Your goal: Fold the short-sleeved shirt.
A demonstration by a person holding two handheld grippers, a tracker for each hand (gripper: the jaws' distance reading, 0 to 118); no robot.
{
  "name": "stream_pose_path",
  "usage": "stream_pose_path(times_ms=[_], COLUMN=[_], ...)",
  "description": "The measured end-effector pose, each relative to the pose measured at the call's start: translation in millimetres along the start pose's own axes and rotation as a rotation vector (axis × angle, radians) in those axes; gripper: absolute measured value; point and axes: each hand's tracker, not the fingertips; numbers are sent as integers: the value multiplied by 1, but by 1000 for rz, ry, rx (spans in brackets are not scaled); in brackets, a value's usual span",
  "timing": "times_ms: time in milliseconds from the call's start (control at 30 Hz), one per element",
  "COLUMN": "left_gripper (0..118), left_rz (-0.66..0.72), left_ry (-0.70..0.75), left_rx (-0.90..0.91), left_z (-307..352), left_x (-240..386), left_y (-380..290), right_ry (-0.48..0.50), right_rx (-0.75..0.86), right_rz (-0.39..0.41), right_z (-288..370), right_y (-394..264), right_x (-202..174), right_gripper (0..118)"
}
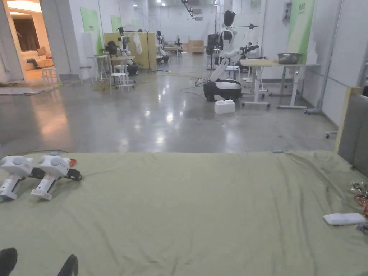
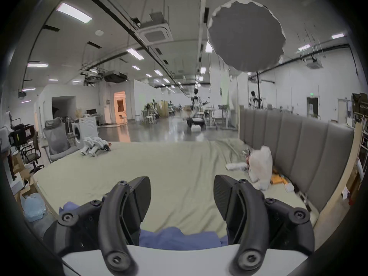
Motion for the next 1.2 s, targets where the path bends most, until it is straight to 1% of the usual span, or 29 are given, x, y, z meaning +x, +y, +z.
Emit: stream_pose_path(times_ms=[67,100,167,200,233,267,300,367,467,633,800,867,900,933,967,1000,1033,1067,1100,1133,1167,1200], left_gripper=[64,47,19,8,5,2,0,0,0,0,0,0,4,16,36,67,82,90,91,91,92,92], left_rz=[4,7,5,7,10,15,17,10,1,31,90,154,214,272,317,359,427,513,603,734,849,915], left_ry=[20,18,-13,-23,-27,-40,-59,-56,-66,-78,-101,-115,-135,-138,-128,-127,-126,-150,-195,-242,-261,-239], left_rx=[-11,-10,-20,-21,-17,-18,-22,-26,-42,-55,-115,-170,-213,-276,-324,-397,-463,-524,-564,-582,-600,-639], left_z=[5,7,11,13,14,15,16,17,15,11,4,-3,-9,-18,-26,-35,-45,-55,-63,-70,-75,-79], left_x=[11,14,20,24,25,26,27,31,32,24,9,-5,-16,-30,-43,-56,-72,-89,-104,-122,-140,-149], left_y=[5,4,1,-1,-4,-5,-5,-6,-5,-5,-15,-23,-29,-40,-55,-70,-89,-113,-138,-171,-203,-225], right_ry=[-2,2,7,9,9,-10,1,29,24,21,18,19,17,23,26,28,37,43,41,42,49,50], right_rx=[21,28,39,41,47,71,74,55,57,63,43,23,10,-8,-25,-37,-63,-79,-87,-102,-121,-128], right_rz=[19,29,43,45,48,47,40,32,46,45,38,32,23,12,2,-7,-19,-30,-37,-49,-57,-61], right_z=[4,6,8,8,9,11,12,12,10,8,5,4,3,1,1,1,0,-2,-3,-4,-6,-7], right_y=[6,7,5,2,-1,-4,-7,-7,-8,-7,-12,-16,-18,-21,-24,-26,-30,-34,-37,-41,-44,-47], right_x=[-12,-16,-23,-26,-29,-32,-33,-34,-38,-39,-38,-37,-37,-35,-34,-34,-33,-32,-32,-31,-31,-30], right_gripper=[51,40,25,14,3,0,0,0,0,0,0,0,0,0,0,0,0,0,0,0,0,0])
